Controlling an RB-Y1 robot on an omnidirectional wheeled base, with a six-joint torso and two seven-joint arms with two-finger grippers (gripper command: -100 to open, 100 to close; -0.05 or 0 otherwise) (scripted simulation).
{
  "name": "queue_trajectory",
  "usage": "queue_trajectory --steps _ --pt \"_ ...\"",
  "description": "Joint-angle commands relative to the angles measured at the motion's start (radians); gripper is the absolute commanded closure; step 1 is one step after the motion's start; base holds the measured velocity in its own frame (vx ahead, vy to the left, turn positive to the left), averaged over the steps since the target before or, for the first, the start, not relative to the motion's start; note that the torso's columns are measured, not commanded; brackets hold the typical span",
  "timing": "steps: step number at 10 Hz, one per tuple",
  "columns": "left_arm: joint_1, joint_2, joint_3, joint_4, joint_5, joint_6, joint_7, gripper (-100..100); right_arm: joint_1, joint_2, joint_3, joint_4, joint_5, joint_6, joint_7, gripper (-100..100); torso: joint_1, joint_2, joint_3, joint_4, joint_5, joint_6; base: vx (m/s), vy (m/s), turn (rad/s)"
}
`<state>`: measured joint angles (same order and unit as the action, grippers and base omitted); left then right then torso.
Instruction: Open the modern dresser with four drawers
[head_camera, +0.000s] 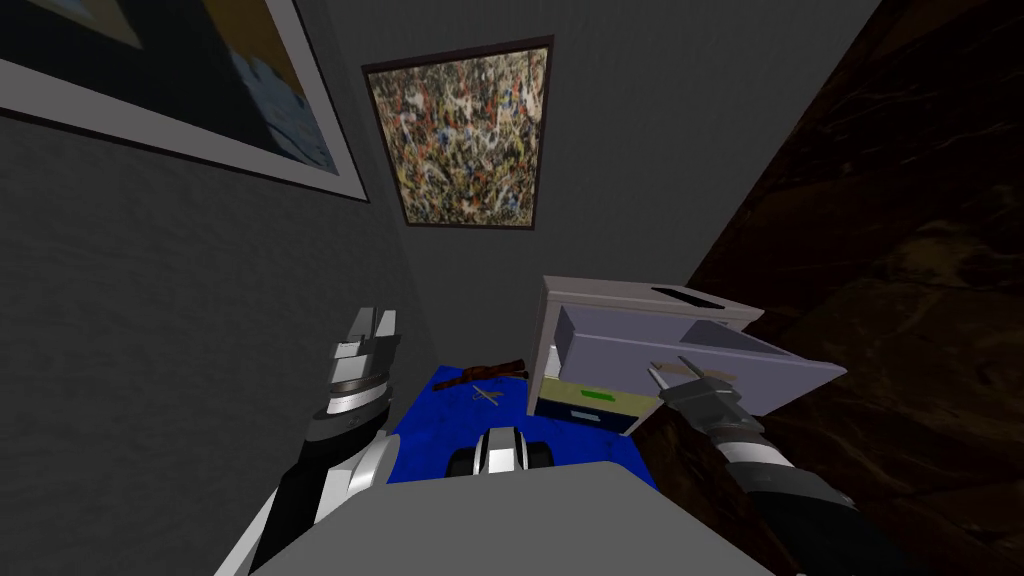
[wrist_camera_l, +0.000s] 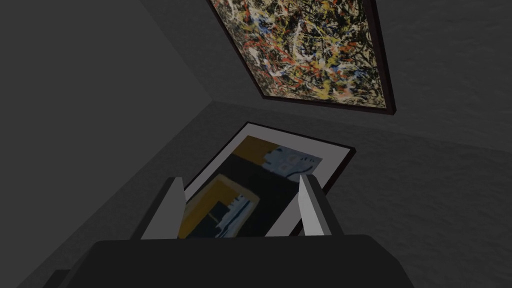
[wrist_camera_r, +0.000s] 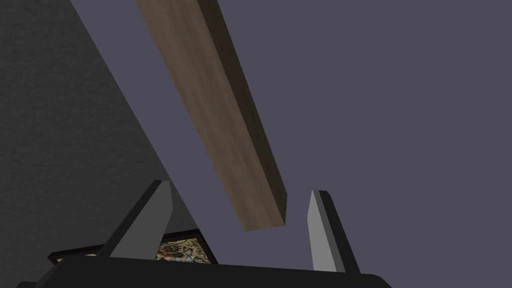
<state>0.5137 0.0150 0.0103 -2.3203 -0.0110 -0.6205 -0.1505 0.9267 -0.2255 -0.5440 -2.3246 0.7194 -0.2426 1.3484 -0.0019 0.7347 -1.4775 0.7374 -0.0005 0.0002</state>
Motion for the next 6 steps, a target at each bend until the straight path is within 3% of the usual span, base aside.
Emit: queue_trajectory --steps 1,6 --pt "0.000 0.000 0.000 0.000 0.000 0.000 0.000 0 0.055 -0.009 -0.024 -0.060 -0.024 0.017 -0.025 -100 0.000 -0.006 -0.004 -0.002 0.000 0.000 0.068 -0.011 -0.026" --pt "0.000 0.000 0.000 0.000 0.000 0.000 0.000 0 0.148 -0.035 -0.064 -0.161 -0.067 0.049 -0.069 -100 0.005 0.008 0.004 0.004 0.004 0.001 0.043 -0.014 -0.012"
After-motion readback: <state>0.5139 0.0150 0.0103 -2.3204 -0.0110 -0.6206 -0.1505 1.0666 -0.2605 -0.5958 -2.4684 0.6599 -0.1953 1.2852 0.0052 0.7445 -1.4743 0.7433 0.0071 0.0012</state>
